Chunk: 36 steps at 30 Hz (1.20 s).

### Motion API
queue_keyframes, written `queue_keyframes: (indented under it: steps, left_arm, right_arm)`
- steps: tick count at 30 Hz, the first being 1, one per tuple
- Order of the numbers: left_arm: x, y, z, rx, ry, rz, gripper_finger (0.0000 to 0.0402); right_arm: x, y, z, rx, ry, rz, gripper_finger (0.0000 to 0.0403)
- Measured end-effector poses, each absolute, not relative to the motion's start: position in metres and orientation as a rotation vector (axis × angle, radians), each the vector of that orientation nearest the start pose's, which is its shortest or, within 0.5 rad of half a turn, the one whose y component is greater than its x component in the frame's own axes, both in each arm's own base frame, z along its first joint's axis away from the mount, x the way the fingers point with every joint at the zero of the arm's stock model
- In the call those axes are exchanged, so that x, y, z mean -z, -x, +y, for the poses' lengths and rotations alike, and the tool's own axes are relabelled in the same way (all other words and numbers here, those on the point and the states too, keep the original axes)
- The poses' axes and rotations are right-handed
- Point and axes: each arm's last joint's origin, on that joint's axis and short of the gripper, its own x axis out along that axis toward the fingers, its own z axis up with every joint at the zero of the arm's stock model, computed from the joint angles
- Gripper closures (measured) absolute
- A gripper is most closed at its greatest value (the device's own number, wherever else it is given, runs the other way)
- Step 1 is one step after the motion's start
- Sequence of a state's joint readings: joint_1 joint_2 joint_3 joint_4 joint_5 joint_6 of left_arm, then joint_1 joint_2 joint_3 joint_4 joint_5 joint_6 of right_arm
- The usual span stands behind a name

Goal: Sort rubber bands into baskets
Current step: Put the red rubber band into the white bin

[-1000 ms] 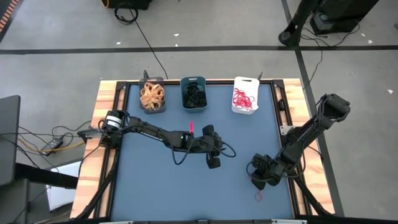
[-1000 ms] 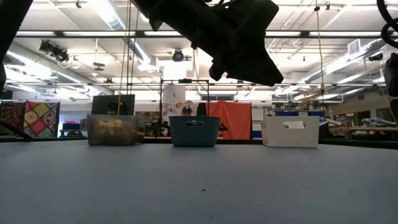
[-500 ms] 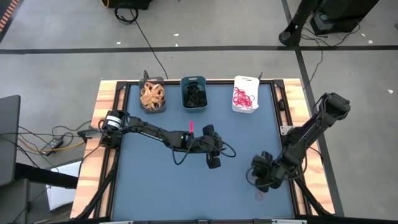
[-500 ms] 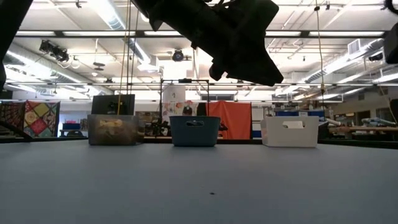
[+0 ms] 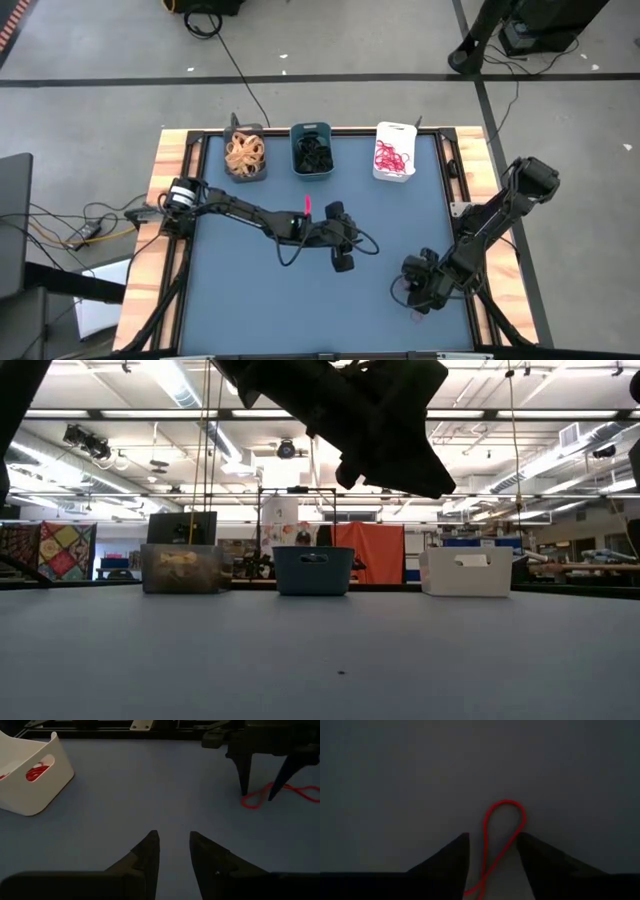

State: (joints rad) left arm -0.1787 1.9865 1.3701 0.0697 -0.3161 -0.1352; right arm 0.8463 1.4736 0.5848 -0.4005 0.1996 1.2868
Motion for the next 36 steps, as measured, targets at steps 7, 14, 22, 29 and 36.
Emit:
queue_keyframes:
  steps: [7,14,22,29,36]
  left_arm:
    - [-0.204,-0.438,-0.070,-0.169,0.006,0.503,0.0291]
    - [-0.204,-0.438,-0.070,-0.170,0.009,0.505,0.0291]
    - [-0.204,-0.438,-0.070,-0.173,0.009,0.504,0.0291]
    - [-0.204,-0.438,-0.070,-0.173,0.009,0.505,0.0291]
    - [-0.204,-0.438,-0.070,-0.173,0.009,0.504,0.0291]
  right_arm:
    - [-0.119,-0.151,0.160,0.263,-0.435,1.218,0.0315]
    - [-0.122,-0.150,0.159,0.274,-0.403,1.221,0.0391]
    - [-0.164,-0.159,0.161,0.319,-0.261,1.110,0.0398]
    - [-0.191,-0.165,0.154,0.430,-0.097,1.070,0.0400]
    - [-0.219,-0.177,0.133,0.586,0.113,1.001,0.0400]
